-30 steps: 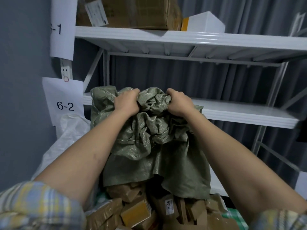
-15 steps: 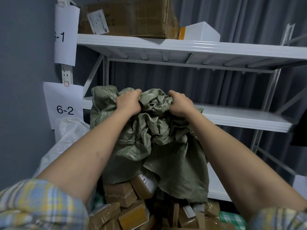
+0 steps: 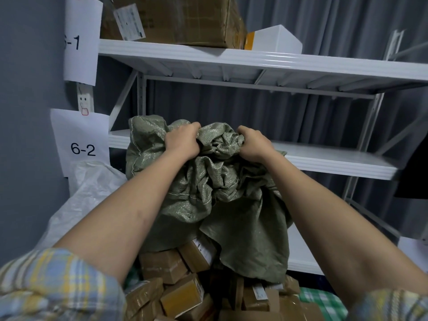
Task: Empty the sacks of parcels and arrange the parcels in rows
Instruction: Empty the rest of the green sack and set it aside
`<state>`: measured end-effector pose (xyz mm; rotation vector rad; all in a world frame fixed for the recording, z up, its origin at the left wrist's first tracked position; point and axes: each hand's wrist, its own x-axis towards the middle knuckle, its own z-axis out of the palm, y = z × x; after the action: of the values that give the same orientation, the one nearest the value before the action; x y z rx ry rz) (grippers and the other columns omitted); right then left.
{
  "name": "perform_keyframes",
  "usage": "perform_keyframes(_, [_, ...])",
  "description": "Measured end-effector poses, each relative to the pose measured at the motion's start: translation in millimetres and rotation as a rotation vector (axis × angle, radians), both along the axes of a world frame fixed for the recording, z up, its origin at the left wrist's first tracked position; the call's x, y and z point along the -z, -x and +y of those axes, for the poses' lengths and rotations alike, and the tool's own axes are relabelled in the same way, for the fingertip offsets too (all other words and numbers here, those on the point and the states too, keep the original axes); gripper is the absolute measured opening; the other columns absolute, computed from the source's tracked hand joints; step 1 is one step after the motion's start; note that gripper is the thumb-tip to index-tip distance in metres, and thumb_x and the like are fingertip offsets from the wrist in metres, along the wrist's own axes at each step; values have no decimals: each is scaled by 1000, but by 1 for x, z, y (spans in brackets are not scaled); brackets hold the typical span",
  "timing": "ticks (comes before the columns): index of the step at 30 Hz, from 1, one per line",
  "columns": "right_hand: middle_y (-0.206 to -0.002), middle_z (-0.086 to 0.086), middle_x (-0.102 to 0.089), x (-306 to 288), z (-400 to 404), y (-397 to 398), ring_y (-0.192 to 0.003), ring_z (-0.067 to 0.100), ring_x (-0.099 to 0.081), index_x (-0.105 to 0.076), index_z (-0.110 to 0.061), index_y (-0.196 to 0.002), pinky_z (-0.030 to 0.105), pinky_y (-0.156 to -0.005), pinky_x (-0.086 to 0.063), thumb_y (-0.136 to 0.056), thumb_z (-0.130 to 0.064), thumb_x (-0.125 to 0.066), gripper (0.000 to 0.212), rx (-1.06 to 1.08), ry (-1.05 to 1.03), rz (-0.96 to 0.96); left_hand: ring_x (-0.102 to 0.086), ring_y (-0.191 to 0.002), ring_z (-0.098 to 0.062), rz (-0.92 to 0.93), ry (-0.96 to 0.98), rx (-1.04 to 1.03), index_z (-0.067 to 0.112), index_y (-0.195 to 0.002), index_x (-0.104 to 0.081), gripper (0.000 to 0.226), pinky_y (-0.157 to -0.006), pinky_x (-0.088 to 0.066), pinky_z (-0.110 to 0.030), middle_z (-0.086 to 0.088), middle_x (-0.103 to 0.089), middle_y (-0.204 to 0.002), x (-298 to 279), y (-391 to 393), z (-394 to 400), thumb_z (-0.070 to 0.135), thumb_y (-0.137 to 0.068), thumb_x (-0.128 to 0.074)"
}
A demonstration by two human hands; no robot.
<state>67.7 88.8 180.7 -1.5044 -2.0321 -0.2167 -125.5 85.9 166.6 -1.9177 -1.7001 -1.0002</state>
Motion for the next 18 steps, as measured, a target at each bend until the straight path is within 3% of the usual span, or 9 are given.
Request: perform_keyframes(18, [-108, 6, -65, -6, -5, -7, -101, 29, -58, -47, -26, -95, 33, -73, -41, -89, -27, -55, 10, -35, 33, -7, -58, -108, -33, 3, -26, -8, 21, -116, -55, 39, -71, -36, -34, -7, -63, -114, -5, -5, -4, 3, -83, -50])
